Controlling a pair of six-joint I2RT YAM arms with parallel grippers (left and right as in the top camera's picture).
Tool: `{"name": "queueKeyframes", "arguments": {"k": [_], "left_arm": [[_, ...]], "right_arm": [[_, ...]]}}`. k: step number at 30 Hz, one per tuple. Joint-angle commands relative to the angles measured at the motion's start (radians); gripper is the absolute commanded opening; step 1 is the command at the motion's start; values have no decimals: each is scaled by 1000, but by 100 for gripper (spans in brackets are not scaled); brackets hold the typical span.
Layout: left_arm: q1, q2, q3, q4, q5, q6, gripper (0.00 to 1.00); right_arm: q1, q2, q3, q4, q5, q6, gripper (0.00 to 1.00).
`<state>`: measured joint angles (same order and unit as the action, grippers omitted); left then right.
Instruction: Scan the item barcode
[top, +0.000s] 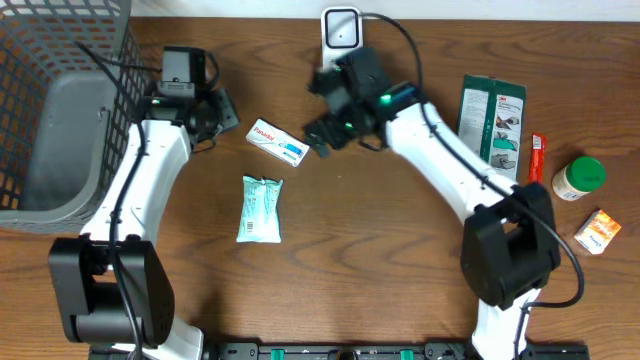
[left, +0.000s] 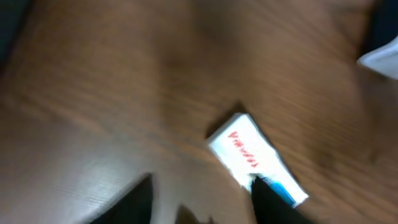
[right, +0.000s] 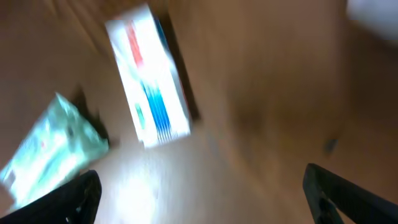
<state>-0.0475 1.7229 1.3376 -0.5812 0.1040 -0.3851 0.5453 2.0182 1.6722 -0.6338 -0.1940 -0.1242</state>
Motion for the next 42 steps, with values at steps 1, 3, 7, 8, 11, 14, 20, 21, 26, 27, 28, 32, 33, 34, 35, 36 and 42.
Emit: {"name": "queueKeyframes", "arguments": {"k": [1,3,7,8,11,14,20,21,26,27,28,32,33,34,35,36,42], "left_arm": [[15,17,5,-17,-19,-1,69],[19,17,5,-23,-23,-1,75],[19,17,5,-44,-23,-1,81],[19,17,5,-53,-23,-1,81],[19,17,5,-70,-59,0,84],[19,17,5,-64,-129,-2,84],[21,17,5,-50,-143,-2,84],[21,17,5,-50,-143,-2,84],[21,18,5,-50,-143,-2,84],[21,18,5,-50,-142,-2,84],[21,18,5,-51,-142,-2,84],[21,18,5,-51,-142,-1,84],[21,18,5,-50,-143,-1,84],[21,19,5,-50,-142,-2,84],[21,21,5,-50,-142,-1,84],[21,22,5,-51,-143,-1,84],[21,24,3,-51,-142,-1,84]], "right_arm": [[75,10,13,67,172,-120,99],[106,31,13,122,214,-137,99],[131,100,13,205,234,-136,99],[132,118,13,220,234,-136,98],[131,177,13,262,233,-147,96],[132,230,13,307,210,-172,93],[133,298,13,359,144,-178,86],[133,299,13,351,124,-172,85],[134,297,13,327,83,-127,81],[133,297,13,324,84,-119,81],[133,296,13,322,84,-118,81],[134,256,23,298,79,-89,81],[135,238,28,289,78,-68,81],[137,220,31,282,76,-51,81],[138,201,31,276,76,-32,81],[138,183,31,267,76,-5,82],[141,178,29,198,53,68,83]]}}
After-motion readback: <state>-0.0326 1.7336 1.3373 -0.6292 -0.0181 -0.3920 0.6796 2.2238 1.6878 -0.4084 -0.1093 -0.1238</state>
